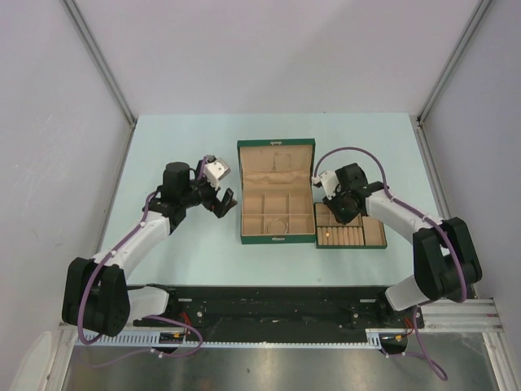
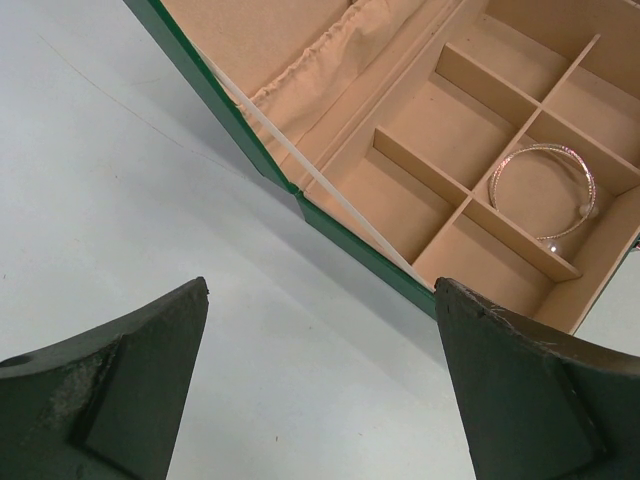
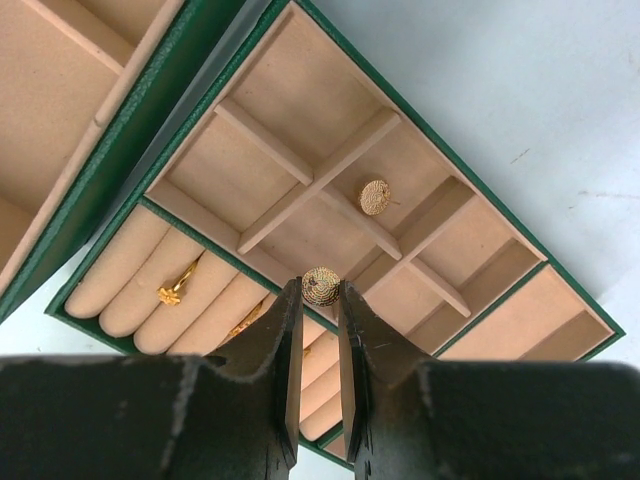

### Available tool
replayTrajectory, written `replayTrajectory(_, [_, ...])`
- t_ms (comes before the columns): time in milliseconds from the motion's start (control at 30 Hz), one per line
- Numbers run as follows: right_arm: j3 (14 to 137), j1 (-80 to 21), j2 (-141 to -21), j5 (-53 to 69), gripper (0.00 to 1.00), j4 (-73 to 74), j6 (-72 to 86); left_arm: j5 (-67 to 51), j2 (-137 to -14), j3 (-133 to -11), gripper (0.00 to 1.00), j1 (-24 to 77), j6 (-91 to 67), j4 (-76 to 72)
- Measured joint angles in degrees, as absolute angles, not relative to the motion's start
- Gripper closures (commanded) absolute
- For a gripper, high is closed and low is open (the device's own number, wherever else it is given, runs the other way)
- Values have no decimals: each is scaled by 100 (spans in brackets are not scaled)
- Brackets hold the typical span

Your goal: Organize the mixed jewelry

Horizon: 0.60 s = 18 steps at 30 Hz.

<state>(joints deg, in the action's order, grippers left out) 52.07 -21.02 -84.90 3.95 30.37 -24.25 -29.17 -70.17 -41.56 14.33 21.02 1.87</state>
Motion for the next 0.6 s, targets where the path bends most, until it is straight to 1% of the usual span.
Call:
replayTrajectory(367, [5207,-2119,-8746,263,85,2851,-2523,-2919,-7019,-4156,0,1433,2102,187])
replayTrajectory(500, [5207,-2137,-8805,237,84,2818,-2532,-2917,-7019,-4156,0,1433,2104,187])
replayTrajectory(600, [5207,-2174,-8855,220,82,2797,-2532,-2917,-7019,-4156,0,1433,2104,187])
